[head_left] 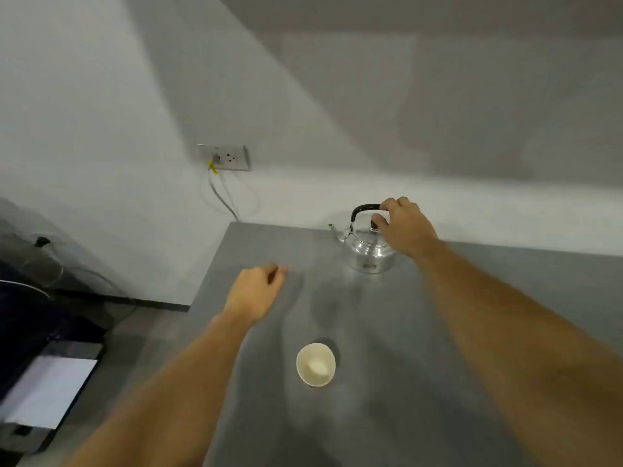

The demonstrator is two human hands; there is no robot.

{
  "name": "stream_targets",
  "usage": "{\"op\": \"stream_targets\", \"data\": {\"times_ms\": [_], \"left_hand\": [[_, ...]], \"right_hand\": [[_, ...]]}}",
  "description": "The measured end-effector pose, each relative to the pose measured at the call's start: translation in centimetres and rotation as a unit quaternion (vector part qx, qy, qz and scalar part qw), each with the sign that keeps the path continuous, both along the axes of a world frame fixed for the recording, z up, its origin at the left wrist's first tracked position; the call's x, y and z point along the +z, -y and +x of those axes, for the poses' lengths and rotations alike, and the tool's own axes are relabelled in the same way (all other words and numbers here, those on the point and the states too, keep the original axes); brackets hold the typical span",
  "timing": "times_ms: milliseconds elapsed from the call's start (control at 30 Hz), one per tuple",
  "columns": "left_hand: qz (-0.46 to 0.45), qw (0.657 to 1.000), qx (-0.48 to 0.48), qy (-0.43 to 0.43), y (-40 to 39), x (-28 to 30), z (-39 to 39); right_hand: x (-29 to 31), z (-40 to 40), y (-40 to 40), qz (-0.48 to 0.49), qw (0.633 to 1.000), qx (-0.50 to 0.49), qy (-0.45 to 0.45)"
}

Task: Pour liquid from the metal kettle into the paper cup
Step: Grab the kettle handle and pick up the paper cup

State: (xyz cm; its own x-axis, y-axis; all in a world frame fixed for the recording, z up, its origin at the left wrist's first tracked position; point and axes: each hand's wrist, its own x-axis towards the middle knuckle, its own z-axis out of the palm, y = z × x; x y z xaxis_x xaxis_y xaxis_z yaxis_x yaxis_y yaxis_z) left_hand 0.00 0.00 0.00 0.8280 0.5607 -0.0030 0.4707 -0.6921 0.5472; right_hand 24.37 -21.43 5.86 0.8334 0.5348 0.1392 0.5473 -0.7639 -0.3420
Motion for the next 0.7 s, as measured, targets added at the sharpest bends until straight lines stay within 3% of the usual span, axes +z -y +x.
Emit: {"op": "stream_targets", "data": {"times_ms": [400, 700], "left_hand": [[-0.048, 0.998, 0.021, -0.021, -1.0, -3.6, 2.9], [-0.052, 0.998, 0.02, -0.04, -1.0, -5.2, 2.6]], "right_hand": [[-2.5, 6.4, -3.8, -0.027, 0.99, -0.039, -0.134], [-3.7, 7.3, -3.4, 0.036, 0.99, -0.049, -0.125]]}}
